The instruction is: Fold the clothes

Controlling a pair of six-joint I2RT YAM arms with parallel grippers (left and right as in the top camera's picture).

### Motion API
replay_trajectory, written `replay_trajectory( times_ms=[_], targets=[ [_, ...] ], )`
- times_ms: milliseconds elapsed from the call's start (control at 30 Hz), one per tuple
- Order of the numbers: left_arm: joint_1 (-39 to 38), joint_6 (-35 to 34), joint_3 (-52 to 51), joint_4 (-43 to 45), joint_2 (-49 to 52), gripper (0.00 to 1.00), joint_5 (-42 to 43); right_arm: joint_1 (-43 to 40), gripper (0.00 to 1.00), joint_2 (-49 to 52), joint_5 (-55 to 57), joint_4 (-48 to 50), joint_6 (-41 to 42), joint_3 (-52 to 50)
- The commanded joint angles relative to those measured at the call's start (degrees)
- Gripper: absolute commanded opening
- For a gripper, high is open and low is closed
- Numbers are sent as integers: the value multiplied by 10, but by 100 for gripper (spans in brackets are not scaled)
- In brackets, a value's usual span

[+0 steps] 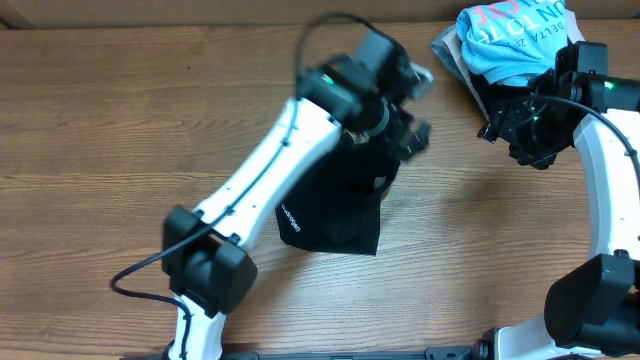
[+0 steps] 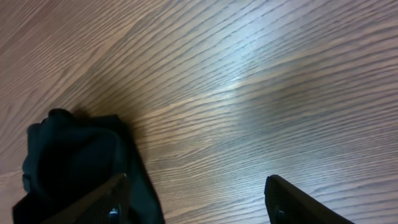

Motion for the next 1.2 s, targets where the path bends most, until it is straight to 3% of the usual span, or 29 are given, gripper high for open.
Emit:
replay_trajectory(
  times_ms=[0,167,367,633,833,1100,1167],
  targets=[
    [73,-19,78,-25,-4,100,5,15,73,-14,-38,2,2,12],
    [152,-19,141,-61,-4,100,5,93,72,-14,-45,11,2,12],
    [223,-17,140,-90,-4,100,5,241,75,-9,-5,28,-11,3],
    [264,1,140,-122,-4,100,-21,387,80,-5,27,83,-36,-52],
    [266,10,140,-126,-4,100,-30,422,80,-5,39,160,-80,-104],
    [264,14,140,-126,-4,99,-29,423,68,0,-1,230,-140,-168],
    [264,14,140,-125,-4,100,-30,423,60,0,6,257,-140,-186]
  ],
)
